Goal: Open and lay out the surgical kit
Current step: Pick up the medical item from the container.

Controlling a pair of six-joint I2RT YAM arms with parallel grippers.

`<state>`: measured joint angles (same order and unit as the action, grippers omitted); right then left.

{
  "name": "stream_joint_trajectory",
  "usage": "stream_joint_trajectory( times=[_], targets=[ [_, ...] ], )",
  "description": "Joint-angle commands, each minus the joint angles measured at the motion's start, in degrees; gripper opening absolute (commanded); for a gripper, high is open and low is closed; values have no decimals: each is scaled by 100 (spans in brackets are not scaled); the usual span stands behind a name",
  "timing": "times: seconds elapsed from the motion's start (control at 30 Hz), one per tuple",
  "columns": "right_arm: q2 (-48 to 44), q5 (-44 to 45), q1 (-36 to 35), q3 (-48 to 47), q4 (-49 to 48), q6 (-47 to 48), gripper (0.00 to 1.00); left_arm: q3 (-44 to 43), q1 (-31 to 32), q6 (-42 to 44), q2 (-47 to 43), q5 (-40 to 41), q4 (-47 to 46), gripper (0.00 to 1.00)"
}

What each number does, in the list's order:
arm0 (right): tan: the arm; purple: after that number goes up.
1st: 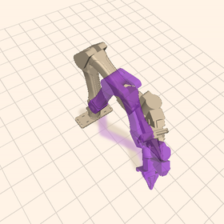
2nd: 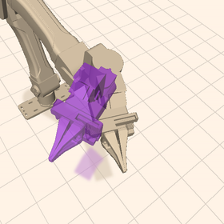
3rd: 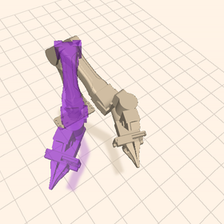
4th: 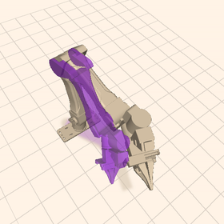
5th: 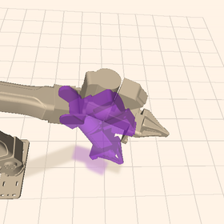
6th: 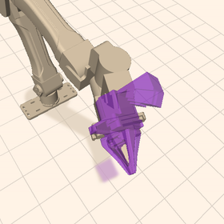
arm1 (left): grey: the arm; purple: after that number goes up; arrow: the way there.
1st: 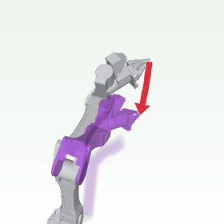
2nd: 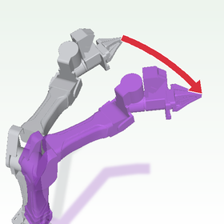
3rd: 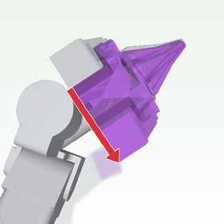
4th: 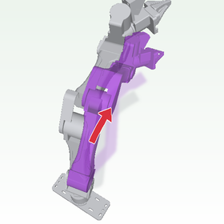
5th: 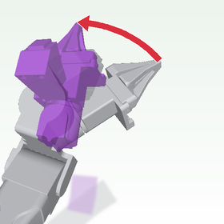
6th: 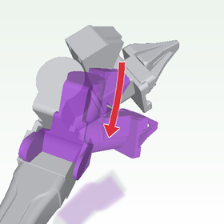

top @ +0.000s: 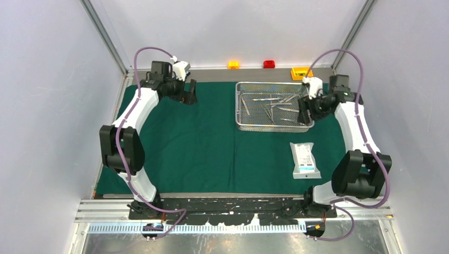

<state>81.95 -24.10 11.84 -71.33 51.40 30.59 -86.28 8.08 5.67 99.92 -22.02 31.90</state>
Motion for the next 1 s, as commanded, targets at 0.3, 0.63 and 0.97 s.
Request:
stream_joint_trajectory(
  times=[0.3, 0.63, 0.97],
  targets=[
    [2393, 1133, -1565, -2352, -1031, -612, 67, 0, -17, 584, -382, -185, 518, 100],
    [3897, 965, -1738, -3685, -491, -615, 60, 404, -17, 825, -798, -117, 636, 100],
    [3822, 835, -2073, -3030, -442, -904, 59, 455, -8, 609, -668, -202, 491, 100]
  ],
)
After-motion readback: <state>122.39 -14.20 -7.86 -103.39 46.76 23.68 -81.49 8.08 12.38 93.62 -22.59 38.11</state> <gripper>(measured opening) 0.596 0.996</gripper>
